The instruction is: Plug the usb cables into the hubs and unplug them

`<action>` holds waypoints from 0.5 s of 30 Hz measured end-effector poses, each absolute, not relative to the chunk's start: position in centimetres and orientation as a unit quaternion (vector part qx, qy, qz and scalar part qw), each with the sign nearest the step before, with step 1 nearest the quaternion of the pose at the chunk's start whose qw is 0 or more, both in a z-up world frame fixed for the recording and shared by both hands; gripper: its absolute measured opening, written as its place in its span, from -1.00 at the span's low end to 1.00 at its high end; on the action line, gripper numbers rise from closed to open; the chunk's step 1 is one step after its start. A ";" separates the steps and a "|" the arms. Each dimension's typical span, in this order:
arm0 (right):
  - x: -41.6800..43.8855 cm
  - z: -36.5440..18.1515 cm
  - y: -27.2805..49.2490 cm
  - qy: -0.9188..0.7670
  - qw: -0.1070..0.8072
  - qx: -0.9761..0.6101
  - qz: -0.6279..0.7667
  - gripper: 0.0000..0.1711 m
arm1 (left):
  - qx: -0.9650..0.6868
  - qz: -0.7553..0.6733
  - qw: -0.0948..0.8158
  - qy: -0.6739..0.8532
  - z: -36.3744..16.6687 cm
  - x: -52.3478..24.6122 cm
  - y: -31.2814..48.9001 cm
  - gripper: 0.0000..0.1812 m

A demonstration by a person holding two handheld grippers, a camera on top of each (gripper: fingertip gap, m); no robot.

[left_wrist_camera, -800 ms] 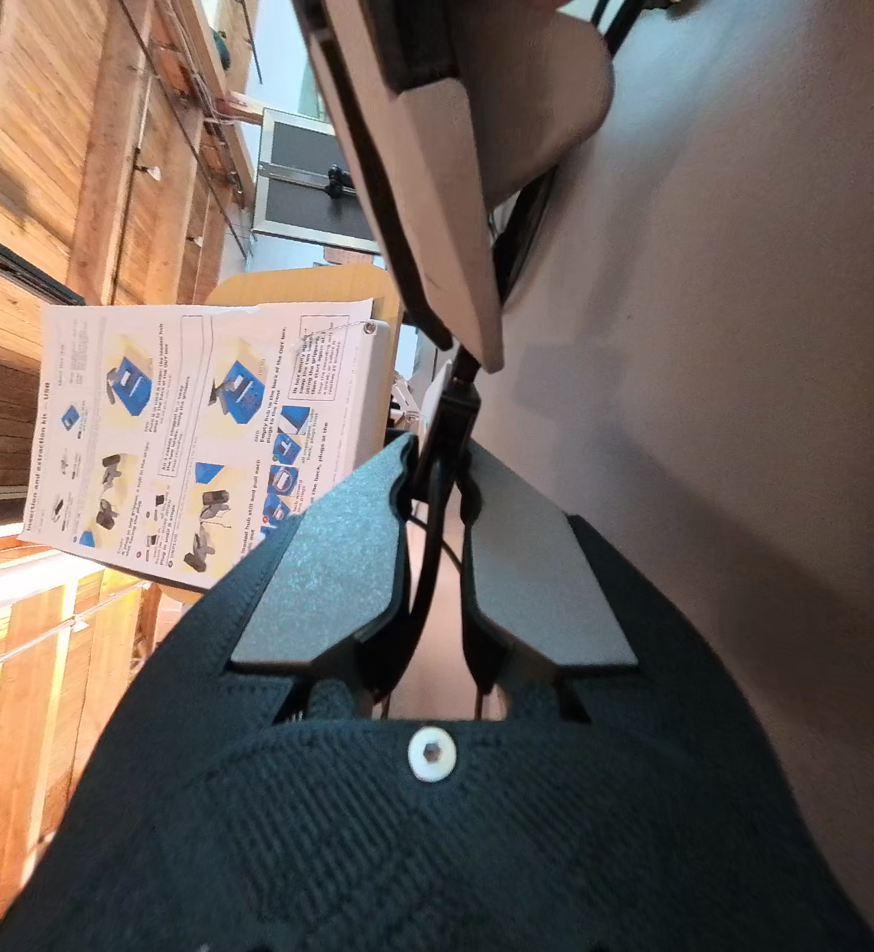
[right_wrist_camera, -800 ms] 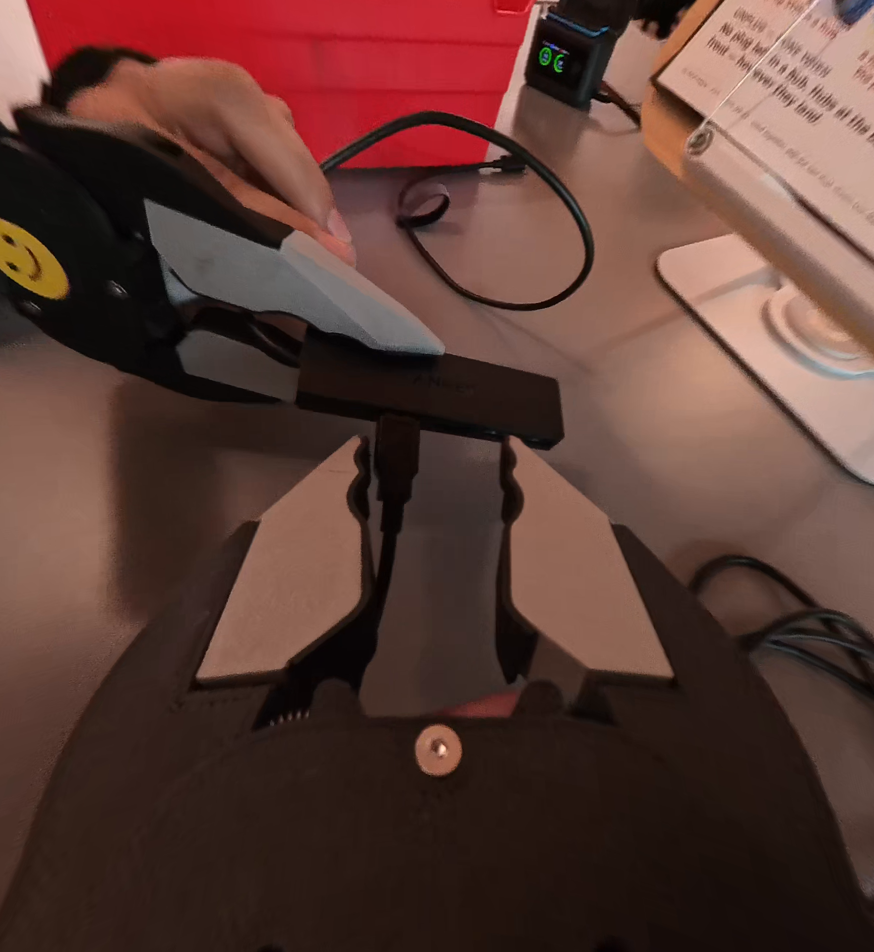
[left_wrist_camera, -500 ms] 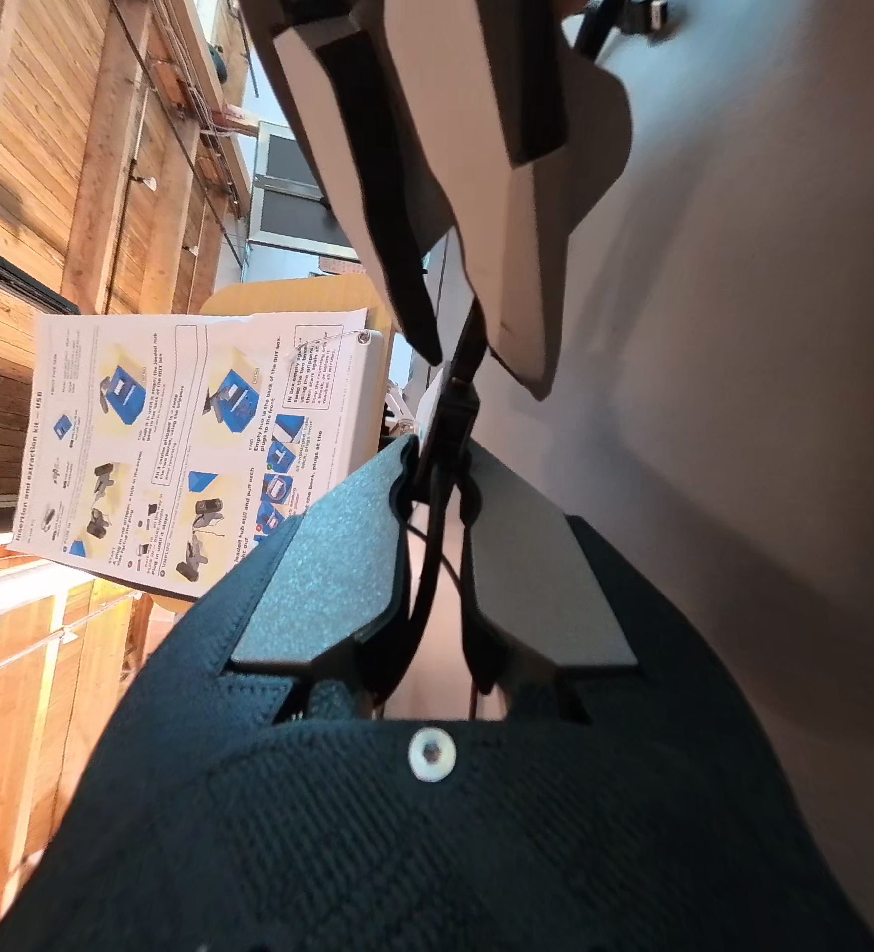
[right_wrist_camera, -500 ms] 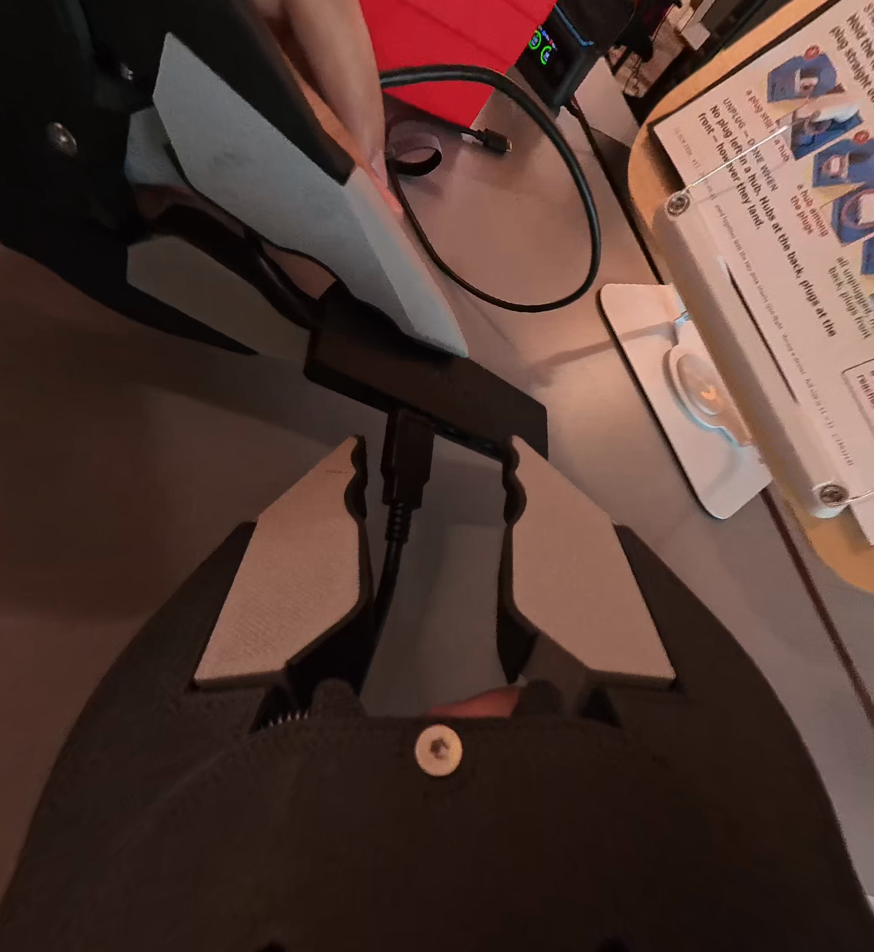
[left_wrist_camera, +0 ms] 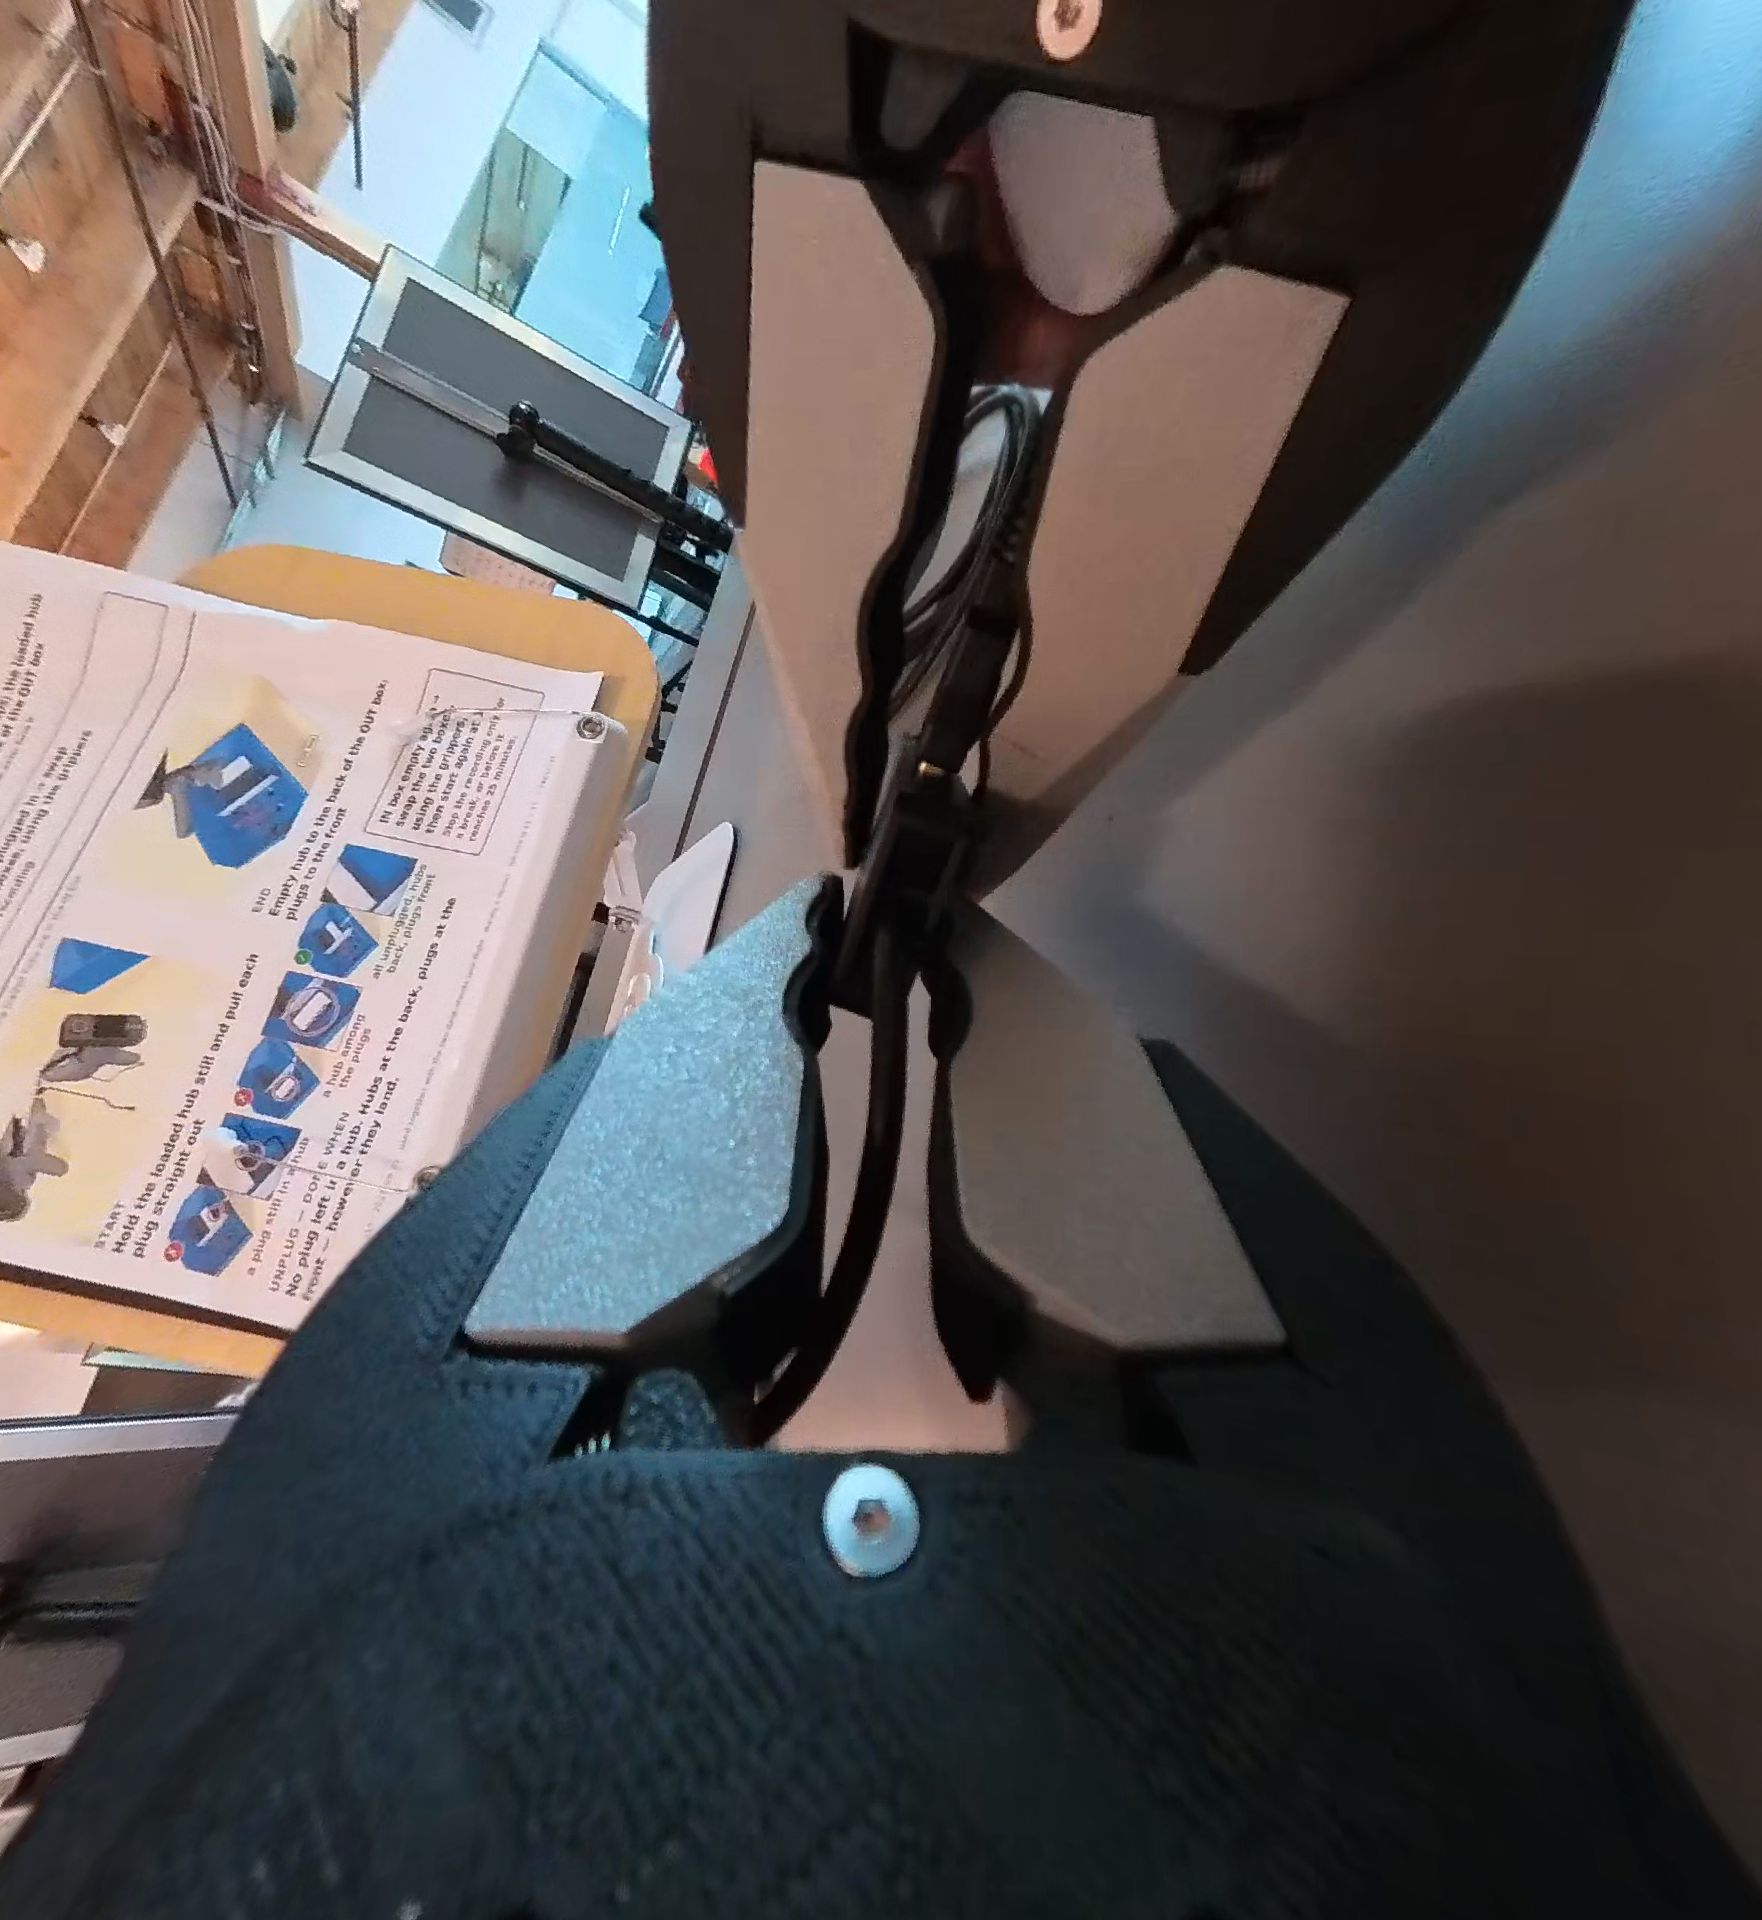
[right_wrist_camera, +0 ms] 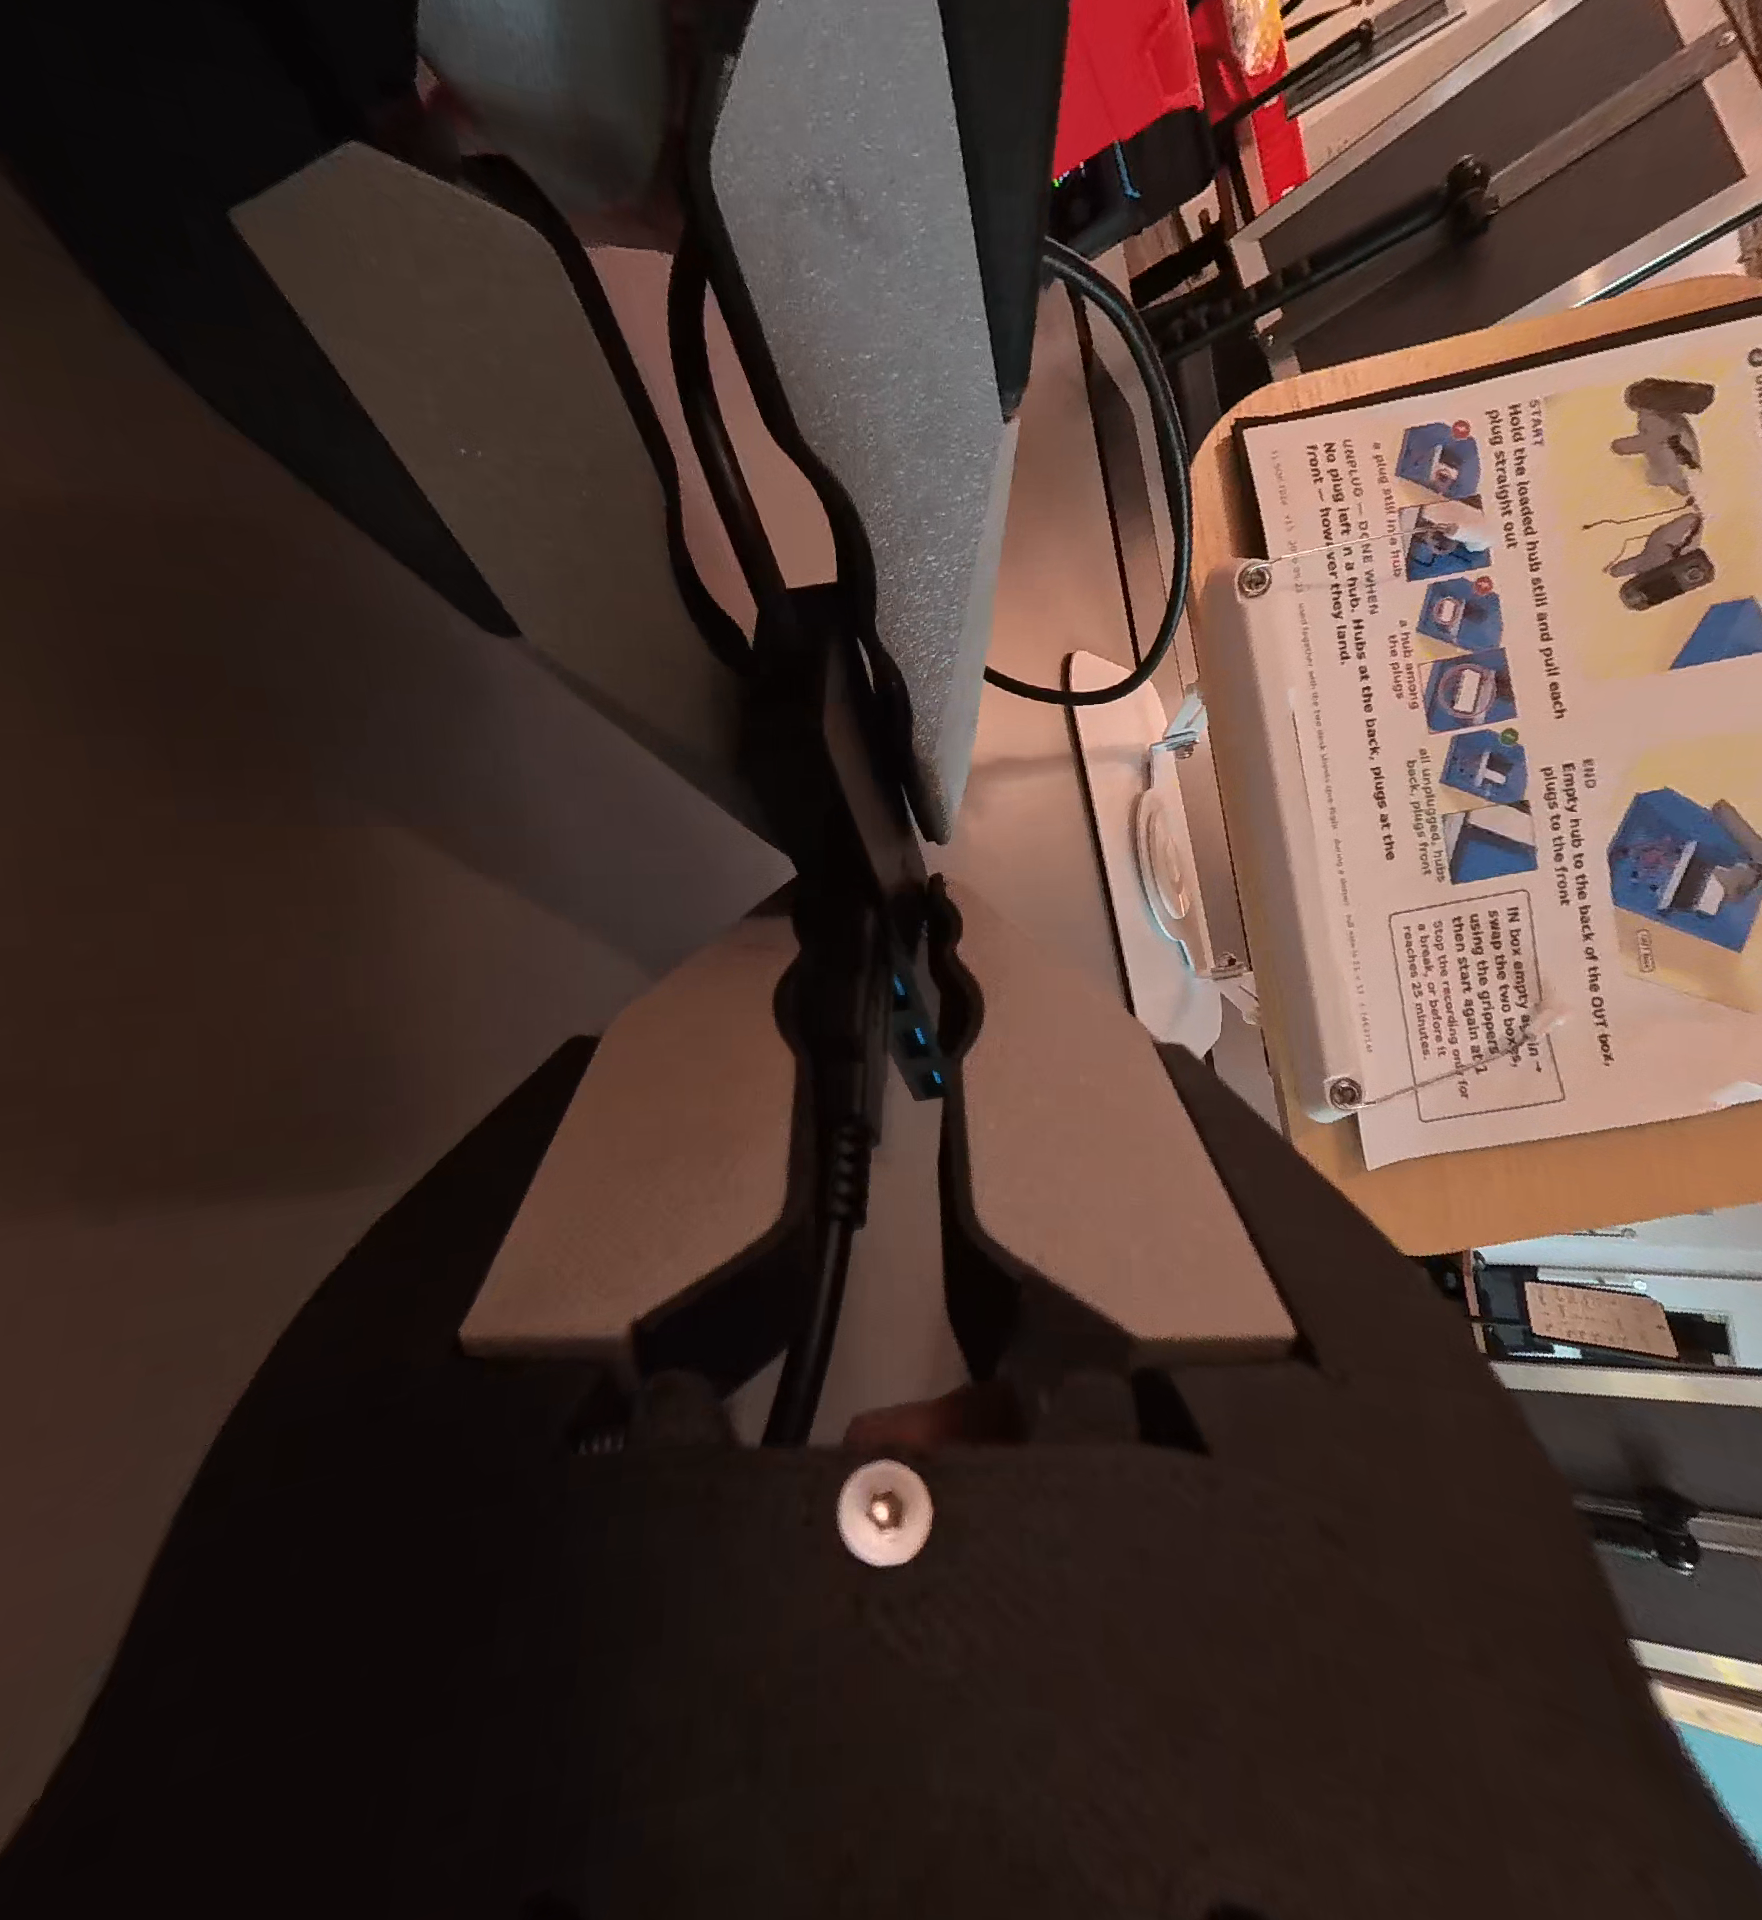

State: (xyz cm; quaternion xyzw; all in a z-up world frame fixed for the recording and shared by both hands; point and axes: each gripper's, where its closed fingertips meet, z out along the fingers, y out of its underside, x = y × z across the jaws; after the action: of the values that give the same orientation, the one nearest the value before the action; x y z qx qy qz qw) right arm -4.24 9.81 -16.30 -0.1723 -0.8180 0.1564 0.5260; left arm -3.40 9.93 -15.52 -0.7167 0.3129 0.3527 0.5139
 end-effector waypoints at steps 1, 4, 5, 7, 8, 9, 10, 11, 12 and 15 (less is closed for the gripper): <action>-4.3 -16.3 9.8 -0.818 0.525 -0.173 0.157 -0.81 | -0.717 0.353 0.513 0.312 -15.6 -3.4 9.9 -0.86; -4.3 -16.4 9.8 -0.819 0.522 -0.176 0.161 -0.81 | -0.717 0.353 0.513 0.312 -15.6 -3.4 10.0 -0.86; -4.3 -16.4 9.8 -0.819 0.521 -0.178 0.162 -0.81 | -0.717 0.356 0.511 0.314 -15.6 -3.4 9.9 -0.86; -4.3 -16.5 9.8 -0.820 0.518 -0.181 0.164 -0.80 | -0.713 0.367 0.504 0.322 -15.7 -3.5 9.9 -0.86; -4.4 -16.6 9.8 -0.821 0.516 -0.182 0.164 -0.80 | -0.710 0.376 0.497 0.327 -15.8 -3.6 9.9 -0.86; -4.4 -16.8 9.8 -0.822 0.514 -0.183 0.163 -0.79 | -0.707 0.385 0.491 0.333 -15.9 -3.6 9.9 -0.86; -4.4 -16.9 9.8 -0.823 0.512 -0.184 0.163 -0.79 | -0.705 0.393 0.485 0.338 -16.0 -3.6 9.9 -0.86; -4.4 -17.0 9.8 -0.825 0.510 -0.184 0.161 -0.78 | -0.703 0.398 0.479 0.342 -16.2 -3.7 10.0 -0.87; -4.4 -17.2 9.8 -0.826 0.508 -0.184 0.159 -0.77 | -0.702 0.403 0.475 0.345 -16.3 -3.7 10.0 -0.87; -4.4 -17.2 9.8 -0.825 0.510 -0.183 0.158 -0.76 | -0.698 0.411 0.471 0.349 -16.3 -3.8 9.9 -0.87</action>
State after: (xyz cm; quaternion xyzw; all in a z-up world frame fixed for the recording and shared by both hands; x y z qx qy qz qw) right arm -4.44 9.77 -17.16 -0.1833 -0.8254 0.1581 0.5100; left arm -3.75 9.95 -16.28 -0.6981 0.3494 0.4112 0.4706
